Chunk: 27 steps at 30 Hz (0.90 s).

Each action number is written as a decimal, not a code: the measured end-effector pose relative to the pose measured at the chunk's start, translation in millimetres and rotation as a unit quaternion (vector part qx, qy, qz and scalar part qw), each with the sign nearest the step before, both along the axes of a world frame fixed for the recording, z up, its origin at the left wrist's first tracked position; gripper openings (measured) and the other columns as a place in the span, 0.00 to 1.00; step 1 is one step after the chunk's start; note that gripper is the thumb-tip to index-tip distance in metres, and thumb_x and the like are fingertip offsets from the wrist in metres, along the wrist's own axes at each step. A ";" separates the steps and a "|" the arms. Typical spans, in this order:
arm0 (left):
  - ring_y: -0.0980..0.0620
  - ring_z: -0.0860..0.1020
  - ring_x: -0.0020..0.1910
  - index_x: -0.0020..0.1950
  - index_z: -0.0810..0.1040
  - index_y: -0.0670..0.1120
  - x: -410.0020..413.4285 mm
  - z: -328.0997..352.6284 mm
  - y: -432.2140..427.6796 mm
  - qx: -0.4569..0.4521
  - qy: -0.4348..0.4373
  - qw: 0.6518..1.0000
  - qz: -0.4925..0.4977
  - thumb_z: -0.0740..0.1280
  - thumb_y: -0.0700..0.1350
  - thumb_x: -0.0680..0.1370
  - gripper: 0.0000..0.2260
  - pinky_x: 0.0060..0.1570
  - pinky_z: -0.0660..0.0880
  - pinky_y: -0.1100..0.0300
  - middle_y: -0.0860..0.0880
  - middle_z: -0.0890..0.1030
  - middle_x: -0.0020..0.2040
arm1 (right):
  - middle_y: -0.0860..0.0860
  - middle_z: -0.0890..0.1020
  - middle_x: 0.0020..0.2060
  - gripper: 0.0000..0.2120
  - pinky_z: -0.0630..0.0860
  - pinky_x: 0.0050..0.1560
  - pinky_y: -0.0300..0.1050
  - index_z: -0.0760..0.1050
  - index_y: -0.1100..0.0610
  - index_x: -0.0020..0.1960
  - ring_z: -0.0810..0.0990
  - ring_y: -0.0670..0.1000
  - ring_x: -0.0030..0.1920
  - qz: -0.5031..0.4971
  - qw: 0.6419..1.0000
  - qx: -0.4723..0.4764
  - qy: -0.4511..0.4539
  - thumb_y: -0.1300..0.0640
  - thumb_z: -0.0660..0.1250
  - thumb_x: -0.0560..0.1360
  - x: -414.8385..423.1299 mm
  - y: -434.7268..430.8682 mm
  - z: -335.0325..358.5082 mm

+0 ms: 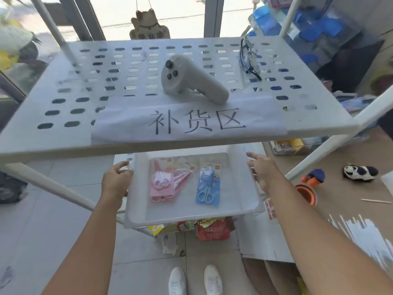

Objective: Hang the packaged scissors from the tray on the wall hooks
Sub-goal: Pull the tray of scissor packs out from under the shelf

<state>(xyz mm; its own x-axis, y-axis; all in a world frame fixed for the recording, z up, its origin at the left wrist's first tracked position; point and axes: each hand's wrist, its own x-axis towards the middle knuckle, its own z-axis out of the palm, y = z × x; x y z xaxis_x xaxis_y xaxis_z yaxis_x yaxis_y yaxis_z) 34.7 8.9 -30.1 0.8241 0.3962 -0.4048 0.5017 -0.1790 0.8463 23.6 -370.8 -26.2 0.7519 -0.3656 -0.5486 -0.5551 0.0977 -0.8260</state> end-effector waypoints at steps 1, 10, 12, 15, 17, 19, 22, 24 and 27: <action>0.45 0.77 0.39 0.63 0.79 0.51 1.5 0.3 0.2 -0.017 0.009 1.000 -0.001 0.66 0.39 0.79 0.14 0.35 0.75 0.56 0.44 0.81 0.49 | 0.54 0.83 0.42 0.18 0.72 0.34 0.44 0.75 0.56 0.68 0.77 0.52 0.36 0.012 1.000 0.014 0.007 0.67 0.60 0.81 0.5 -1.9 0.7; 0.49 0.77 0.34 0.62 0.76 0.53 -11.1 12.8 0.4 -0.032 0.001 0.999 -0.038 0.63 0.35 0.81 0.16 0.29 0.76 0.58 0.48 0.81 0.43 | 0.58 0.84 0.50 0.20 0.80 0.42 0.46 0.72 0.57 0.73 0.83 0.54 0.44 0.067 0.996 0.050 -0.033 0.67 0.60 0.82 -11.7 -7.8 9.9; 0.49 0.77 0.35 0.63 0.76 0.53 -21.0 15.7 -1.4 -0.033 -0.020 0.999 -0.028 0.63 0.35 0.81 0.15 0.33 0.76 0.55 0.48 0.81 0.44 | 0.57 0.85 0.49 0.21 0.81 0.43 0.47 0.72 0.56 0.74 0.83 0.54 0.45 0.077 0.995 0.044 -0.045 0.67 0.61 0.82 -18.2 -9.5 11.6; 0.48 0.78 0.38 0.64 0.77 0.51 -36.9 21.6 -2.3 -0.033 -0.047 0.998 -0.013 0.63 0.37 0.82 0.14 0.38 0.77 0.52 0.48 0.80 0.45 | 0.54 0.86 0.46 0.21 0.81 0.38 0.44 0.72 0.54 0.74 0.85 0.52 0.43 0.094 0.994 0.031 -0.054 0.65 0.63 0.82 -28.5 -12.7 14.6; 0.48 0.79 0.41 0.65 0.77 0.51 -48.6 25.2 -1.7 -0.028 -0.056 0.998 -0.010 0.64 0.37 0.82 0.14 0.42 0.78 0.49 0.47 0.80 0.47 | 0.53 0.85 0.46 0.22 0.81 0.37 0.46 0.71 0.51 0.74 0.85 0.52 0.44 0.117 0.992 0.017 -0.054 0.63 0.64 0.82 -36.2 -13.7 18.0; 0.47 0.79 0.42 0.65 0.77 0.49 -62.2 26.5 -1.3 -0.018 -0.066 0.998 -0.005 0.64 0.38 0.82 0.14 0.44 0.78 0.47 0.45 0.80 0.50 | 0.54 0.85 0.46 0.23 0.81 0.38 0.49 0.71 0.50 0.74 0.85 0.54 0.44 0.140 0.989 0.010 -0.053 0.63 0.64 0.82 -43.6 -14.5 21.9; 0.47 0.78 0.42 0.67 0.76 0.48 -87.9 26.7 0.9 -0.004 -0.076 0.997 0.002 0.64 0.39 0.82 0.14 0.41 0.77 0.51 0.44 0.78 0.53 | 0.55 0.86 0.48 0.23 0.82 0.40 0.52 0.71 0.49 0.74 0.85 0.55 0.46 0.163 0.985 0.011 -0.053 0.63 0.64 0.82 -52.5 -13.7 26.4; 0.47 0.78 0.43 0.66 0.76 0.49 -108.6 27.2 3.1 -0.003 -0.072 0.997 0.012 0.64 0.40 0.82 0.13 0.39 0.78 0.51 0.44 0.78 0.52 | 0.56 0.86 0.50 0.22 0.82 0.42 0.53 0.71 0.48 0.74 0.85 0.56 0.47 0.177 0.983 0.008 -0.051 0.63 0.64 0.82 -57.5 -11.2 28.1; 0.45 0.79 0.42 0.64 0.76 0.51 -138.8 27.9 9.3 0.006 -0.072 0.997 0.028 0.64 0.40 0.82 0.12 0.38 0.79 0.50 0.44 0.79 0.52 | 0.55 0.86 0.51 0.21 0.82 0.46 0.56 0.73 0.46 0.72 0.84 0.56 0.49 0.199 0.979 0.005 -0.048 0.62 0.65 0.82 -64.2 -4.4 28.5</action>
<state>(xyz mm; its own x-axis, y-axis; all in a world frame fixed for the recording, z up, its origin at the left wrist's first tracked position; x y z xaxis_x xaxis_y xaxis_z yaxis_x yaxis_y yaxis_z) -104.1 18.2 -2.2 0.8499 0.4470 -0.2791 0.3847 -0.1642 0.9083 -40.6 -375.2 2.3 0.8823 -0.0292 -0.4697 -0.4701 -0.1025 -0.8767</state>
